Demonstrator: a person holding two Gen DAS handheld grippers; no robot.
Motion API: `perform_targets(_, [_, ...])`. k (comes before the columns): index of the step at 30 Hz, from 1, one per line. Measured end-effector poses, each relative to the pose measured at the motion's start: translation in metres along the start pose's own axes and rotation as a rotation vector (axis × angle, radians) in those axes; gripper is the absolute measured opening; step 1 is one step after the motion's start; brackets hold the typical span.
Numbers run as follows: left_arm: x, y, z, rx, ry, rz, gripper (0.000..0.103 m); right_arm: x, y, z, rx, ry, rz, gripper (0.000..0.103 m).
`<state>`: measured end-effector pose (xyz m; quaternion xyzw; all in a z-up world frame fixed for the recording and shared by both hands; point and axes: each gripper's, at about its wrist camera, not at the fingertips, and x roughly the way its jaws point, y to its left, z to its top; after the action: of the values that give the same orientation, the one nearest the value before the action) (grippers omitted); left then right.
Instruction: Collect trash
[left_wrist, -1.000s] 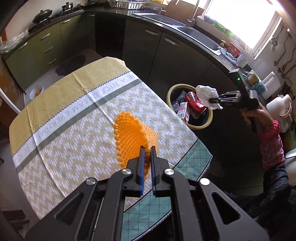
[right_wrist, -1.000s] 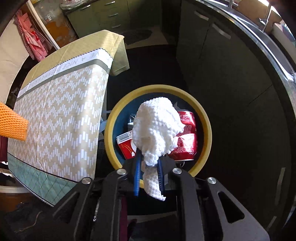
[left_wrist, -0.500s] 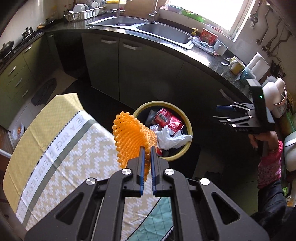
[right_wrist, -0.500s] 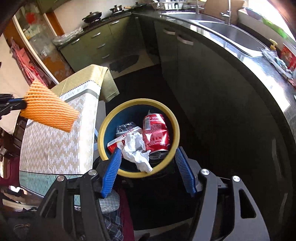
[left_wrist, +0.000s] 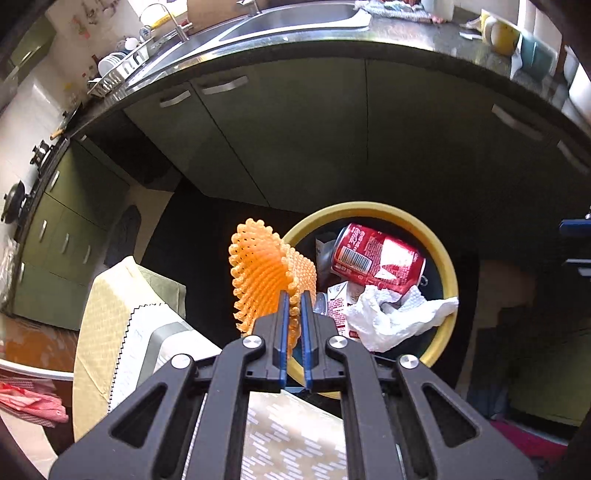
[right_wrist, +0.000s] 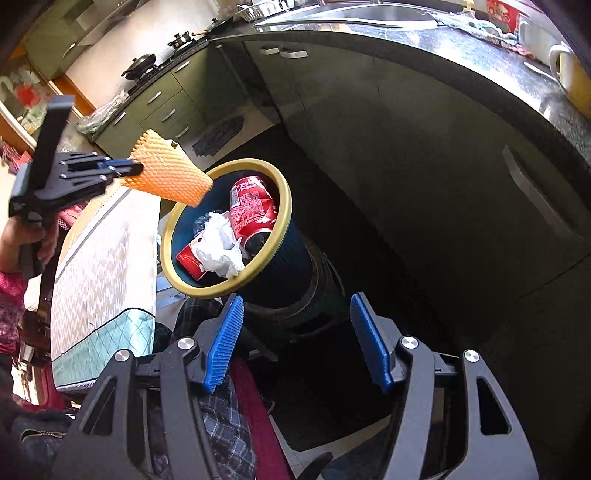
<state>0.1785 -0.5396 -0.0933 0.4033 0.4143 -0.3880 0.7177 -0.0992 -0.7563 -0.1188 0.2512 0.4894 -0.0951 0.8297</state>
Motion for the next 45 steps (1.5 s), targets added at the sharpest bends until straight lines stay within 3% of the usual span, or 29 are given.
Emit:
perform_targets(2, [0.017,-0.012,0.000,0.031,0.034,0.016,0.014,0.001,0.000,-0.001,-0.003,-0.002,0.011,0.061])
perform_targets(3, [0.023,-0.017,-0.001,0.041,0.045,0.014,0.034,0.001,0.002,-0.001,-0.005,-0.005,0.015,0.061])
perform_targets(5, [0.025,-0.023,-0.004,0.049,0.031,0.006,0.055,-0.002,0.005,-0.002,-0.013,-0.017,0.020,0.061])
perform_targets(8, [0.011,-0.028,-0.008,0.046,-0.016,-0.034,0.056,-0.014,0.009,-0.005,-0.020,-0.040,0.014,0.061])
perform_targets(13, [-0.038,-0.028,-0.019,0.043,-0.145,-0.156,0.060,-0.040,0.007,-0.014,0.000,-0.106,0.014,0.061])
perform_targets(16, [-0.061,-0.023,-0.031,0.017,-0.181,-0.242,0.060,-0.052,0.007,-0.019,0.009,-0.131,0.015,0.061])
perform_targets(20, [-0.090,-0.015,-0.056,-0.019,-0.228,-0.273,0.061,-0.063,0.014,-0.023,-0.005,-0.151,0.020,0.061])
perform_targets(25, [-0.126,0.011,-0.113,-0.147,-0.316,-0.287,0.071,-0.071,0.029,-0.025,-0.045,-0.161,0.037,0.064])
perform_targets(28, [-0.144,0.029,-0.166,-0.244,-0.379,-0.192,0.080,-0.070,0.042,-0.027,-0.073,-0.168,0.056,0.065])
perform_targets(30, [-0.155,0.041,-0.204,-0.324,-0.419,-0.113,0.092,-0.072,0.054,-0.030,-0.097,-0.174,0.080,0.065])
perform_targets(33, [-0.168,0.056,-0.262,-0.461,-0.439,0.003,0.096,-0.070,0.077,-0.036,-0.147,-0.191,0.091,0.072])
perform_targets(37, [-0.185,0.068,-0.335,-0.672,-0.421,0.148,0.096,-0.068,0.118,-0.050,-0.226,-0.249,0.095,0.083])
perform_targets(40, [-0.208,0.065,-0.383,-0.785,-0.474,0.256,0.097,-0.070,0.146,-0.061,-0.257,-0.314,0.142,0.089])
perform_targets(43, [-0.228,0.059,-0.417,-0.886,-0.511,0.353,0.097,-0.079,0.172,-0.074,-0.276,-0.382,0.219,0.093])
perform_targets(45, [-0.238,0.057,-0.434,-0.927,-0.507,0.410,0.097,-0.088,0.192,-0.084,-0.307,-0.443,0.205,0.098])
